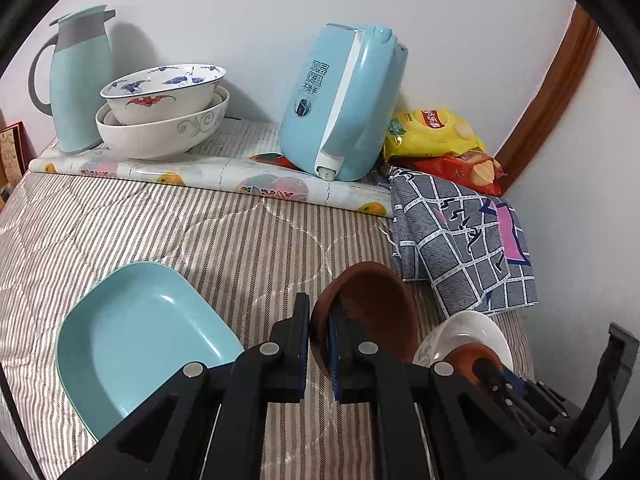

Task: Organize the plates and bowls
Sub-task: 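Lift the brown bowls and carry the right one over the white bowl, then lower the right gripper's brown bowl into the white bowl and open it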

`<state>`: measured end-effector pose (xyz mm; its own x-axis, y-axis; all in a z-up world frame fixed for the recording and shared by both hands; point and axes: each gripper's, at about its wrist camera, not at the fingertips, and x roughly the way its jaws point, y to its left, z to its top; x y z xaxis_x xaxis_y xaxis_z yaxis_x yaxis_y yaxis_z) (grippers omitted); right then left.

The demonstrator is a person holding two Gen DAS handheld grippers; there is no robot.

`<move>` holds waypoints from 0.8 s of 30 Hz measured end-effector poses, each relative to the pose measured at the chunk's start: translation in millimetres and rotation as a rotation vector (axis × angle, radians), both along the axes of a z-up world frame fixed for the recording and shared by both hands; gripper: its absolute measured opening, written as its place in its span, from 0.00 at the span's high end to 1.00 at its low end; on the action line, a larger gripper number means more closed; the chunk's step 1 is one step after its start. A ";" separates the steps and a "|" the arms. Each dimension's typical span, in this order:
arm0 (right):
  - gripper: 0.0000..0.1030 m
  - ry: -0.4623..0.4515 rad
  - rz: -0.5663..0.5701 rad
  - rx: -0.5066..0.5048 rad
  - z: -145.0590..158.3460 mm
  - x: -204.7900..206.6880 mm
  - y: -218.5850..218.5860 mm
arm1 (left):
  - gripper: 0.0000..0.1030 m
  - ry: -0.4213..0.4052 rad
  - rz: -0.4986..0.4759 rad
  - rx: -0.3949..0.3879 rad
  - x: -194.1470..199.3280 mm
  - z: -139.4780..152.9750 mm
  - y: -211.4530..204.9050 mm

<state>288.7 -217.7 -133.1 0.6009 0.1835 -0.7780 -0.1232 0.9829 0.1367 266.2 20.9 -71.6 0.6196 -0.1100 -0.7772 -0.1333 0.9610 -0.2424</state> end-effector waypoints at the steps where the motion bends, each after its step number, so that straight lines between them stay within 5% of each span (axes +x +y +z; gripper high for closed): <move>1: 0.91 0.005 0.001 -0.003 -2.6 2.0 1.2 | 0.92 0.001 0.001 0.000 1.0 -1.1 0.5; 13: 0.91 0.028 0.003 0.000 -9.2 11.4 5.3 | 0.91 0.024 -0.006 -0.027 6.7 -11.7 0.0; 24: 0.91 0.046 0.025 -0.094 -11.6 15.7 12.7 | 0.91 0.041 -0.017 -0.030 8.3 -19.3 -3.0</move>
<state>304.4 -204.9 -144.7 0.5603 0.1231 -0.8191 -0.1439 0.9883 0.0502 274.5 17.9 -90.9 0.5850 -0.1439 -0.7982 -0.1271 0.9557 -0.2655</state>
